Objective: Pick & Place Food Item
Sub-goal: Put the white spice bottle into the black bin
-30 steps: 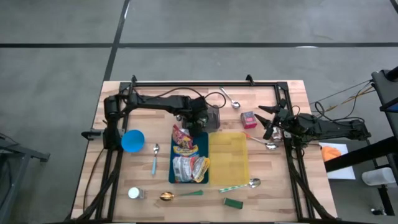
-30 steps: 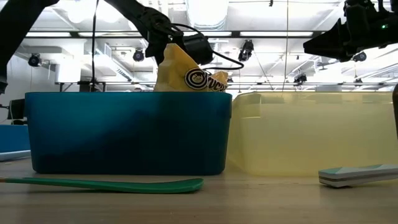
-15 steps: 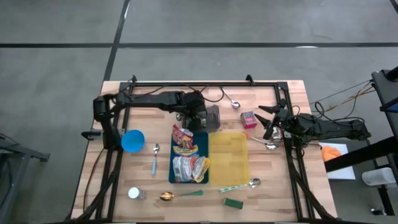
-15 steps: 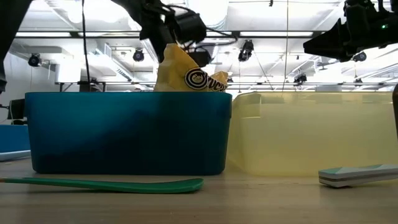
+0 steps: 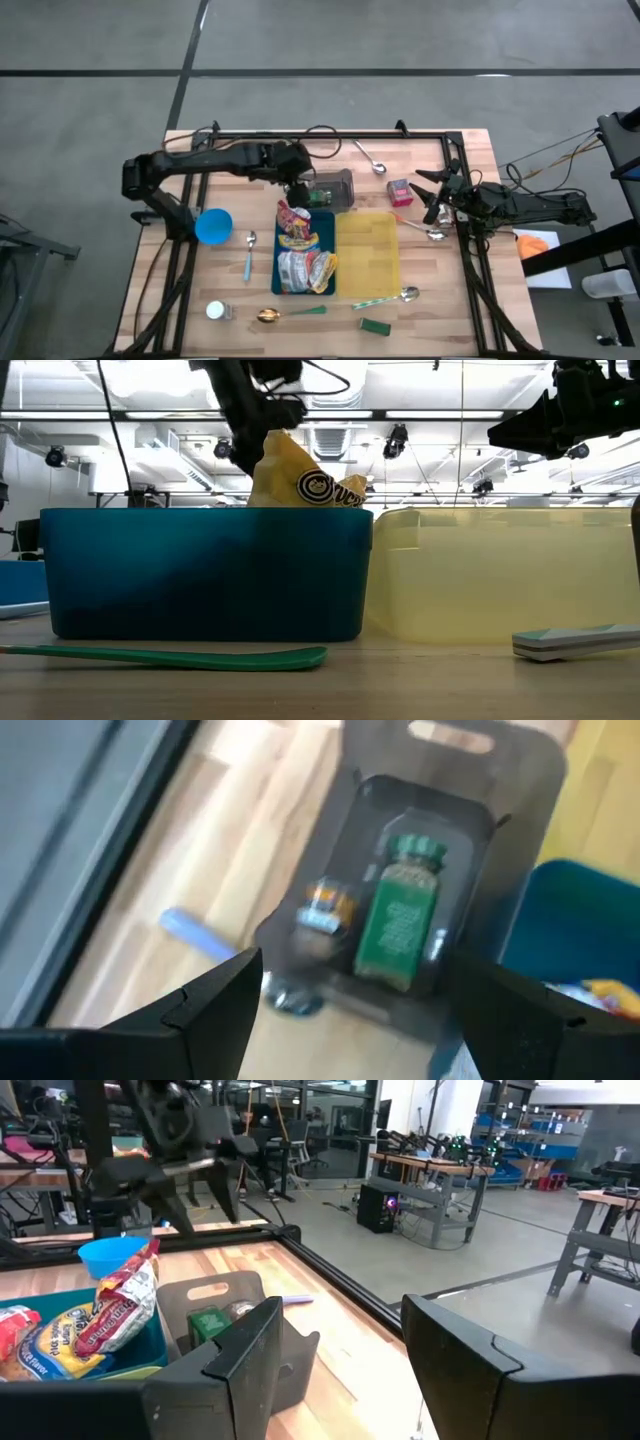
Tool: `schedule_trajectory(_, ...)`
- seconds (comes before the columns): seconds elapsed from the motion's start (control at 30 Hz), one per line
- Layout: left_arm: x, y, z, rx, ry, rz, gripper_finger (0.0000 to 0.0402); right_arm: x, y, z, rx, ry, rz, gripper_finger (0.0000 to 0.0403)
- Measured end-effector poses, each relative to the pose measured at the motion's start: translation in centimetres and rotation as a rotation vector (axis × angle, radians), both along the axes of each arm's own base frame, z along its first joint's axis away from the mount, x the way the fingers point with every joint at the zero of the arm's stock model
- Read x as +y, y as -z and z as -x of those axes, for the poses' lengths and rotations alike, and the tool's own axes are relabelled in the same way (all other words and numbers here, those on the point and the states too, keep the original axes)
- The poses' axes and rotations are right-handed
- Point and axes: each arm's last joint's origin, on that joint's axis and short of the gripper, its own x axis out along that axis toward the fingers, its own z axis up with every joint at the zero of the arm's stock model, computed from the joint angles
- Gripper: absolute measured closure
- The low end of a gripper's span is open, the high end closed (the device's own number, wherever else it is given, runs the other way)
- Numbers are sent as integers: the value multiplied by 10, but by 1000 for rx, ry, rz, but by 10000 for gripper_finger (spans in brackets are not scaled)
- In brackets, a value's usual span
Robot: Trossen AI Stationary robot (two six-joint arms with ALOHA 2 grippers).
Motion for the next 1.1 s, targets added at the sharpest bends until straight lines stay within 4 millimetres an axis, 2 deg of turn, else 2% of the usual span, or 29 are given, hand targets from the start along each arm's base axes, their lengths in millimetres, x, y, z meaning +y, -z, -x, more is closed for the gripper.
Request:
schedule_trajectory(0.3, -47, -21, 29, 46, -140, -60, 93, 0, 0, 0, 0, 0, 0, 203)
schedule_trajectory(0.83, -119, -18, 62, 122, -392, 8, 93, 0, 0, 0, 0, 0, 0, 203)
schedule_trajectory(1.1, -152, -17, 80, 208, -544, 180, 93, 0, 0, 0, 0, 0, 0, 203)
